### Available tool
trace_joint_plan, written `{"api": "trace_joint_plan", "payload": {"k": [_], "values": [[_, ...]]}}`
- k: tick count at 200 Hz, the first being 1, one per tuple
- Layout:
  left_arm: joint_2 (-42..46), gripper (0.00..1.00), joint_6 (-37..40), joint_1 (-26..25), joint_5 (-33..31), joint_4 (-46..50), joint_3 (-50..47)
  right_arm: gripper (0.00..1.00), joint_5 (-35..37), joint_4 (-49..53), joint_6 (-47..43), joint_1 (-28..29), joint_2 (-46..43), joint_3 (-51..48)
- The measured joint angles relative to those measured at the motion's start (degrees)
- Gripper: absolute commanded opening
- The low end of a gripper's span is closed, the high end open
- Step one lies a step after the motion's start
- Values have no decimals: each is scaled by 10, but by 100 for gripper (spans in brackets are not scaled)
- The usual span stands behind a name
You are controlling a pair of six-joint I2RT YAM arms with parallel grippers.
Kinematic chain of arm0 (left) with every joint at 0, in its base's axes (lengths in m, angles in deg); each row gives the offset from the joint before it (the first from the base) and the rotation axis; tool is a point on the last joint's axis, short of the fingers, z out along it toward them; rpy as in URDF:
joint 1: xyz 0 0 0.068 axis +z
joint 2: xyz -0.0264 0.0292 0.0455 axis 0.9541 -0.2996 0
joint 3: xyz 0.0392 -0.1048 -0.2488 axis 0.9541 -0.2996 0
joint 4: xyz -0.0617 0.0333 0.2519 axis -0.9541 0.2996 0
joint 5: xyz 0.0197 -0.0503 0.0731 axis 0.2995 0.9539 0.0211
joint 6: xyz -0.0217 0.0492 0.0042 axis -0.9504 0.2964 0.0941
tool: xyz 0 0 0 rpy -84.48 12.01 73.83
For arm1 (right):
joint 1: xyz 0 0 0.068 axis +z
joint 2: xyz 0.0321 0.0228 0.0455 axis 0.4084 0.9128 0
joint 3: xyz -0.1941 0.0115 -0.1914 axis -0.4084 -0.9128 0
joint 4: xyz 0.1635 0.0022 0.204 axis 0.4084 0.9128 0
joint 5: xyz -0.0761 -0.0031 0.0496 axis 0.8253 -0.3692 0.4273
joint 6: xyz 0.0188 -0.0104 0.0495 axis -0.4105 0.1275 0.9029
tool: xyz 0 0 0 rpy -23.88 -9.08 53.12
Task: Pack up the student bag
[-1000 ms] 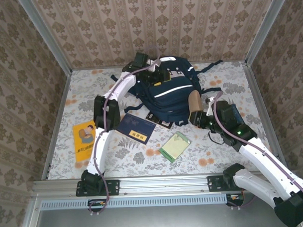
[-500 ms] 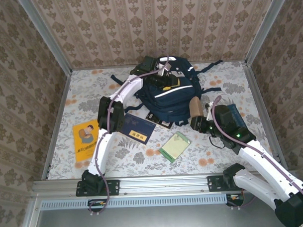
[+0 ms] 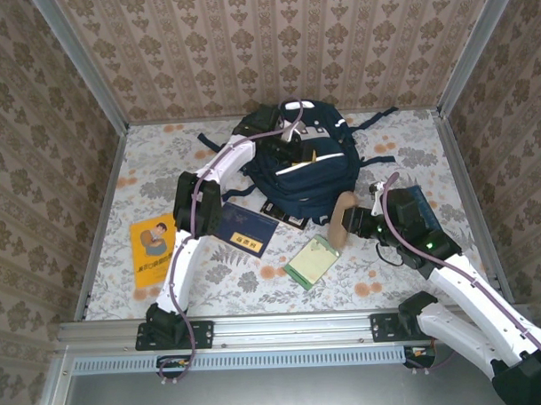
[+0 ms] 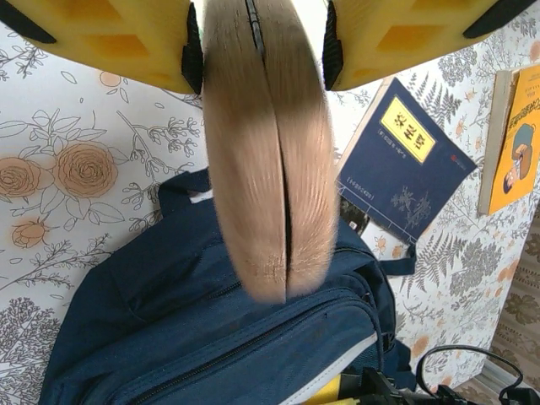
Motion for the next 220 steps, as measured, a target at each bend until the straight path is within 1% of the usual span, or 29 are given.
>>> {"api": "trace_joint_plan", "payload": {"k": [28, 49, 60, 66, 77, 95, 123, 129, 139, 192, 220], "values": [[0, 30, 3, 0, -7, 10, 0, 45, 0, -6, 0, 0, 0, -2], [0, 15, 7, 0, -13, 17, 0, 45, 0, -13, 0, -1, 8, -6], [0, 10, 8, 0, -14, 20, 0, 46, 2, -18, 0, -1, 21, -9], [0, 7, 7, 0, -16, 21, 0, 50, 5, -19, 1, -2, 29, -10], [0, 0, 8, 0, -17, 23, 0, 61, 16, -18, 6, -3, 49, -10], [0, 0, 10, 0, -17, 24, 0, 78, 51, 1, 13, -7, 84, -8], [0, 0, 9, 0, -17, 28, 4, 92, 126, 74, 37, -17, 143, 18], [0, 0, 10, 0, -17, 28, 5, 97, 142, 90, 43, -19, 157, 27], [0, 0, 9, 0, -17, 28, 7, 99, 167, 110, 57, -23, 177, 39], [0, 0, -1, 1, -9, 22, 9, 100, 265, 167, 85, -53, 241, 54], [0, 0, -16, 4, 4, 11, 13, 100, 287, 167, 83, -85, 278, 57]]}}
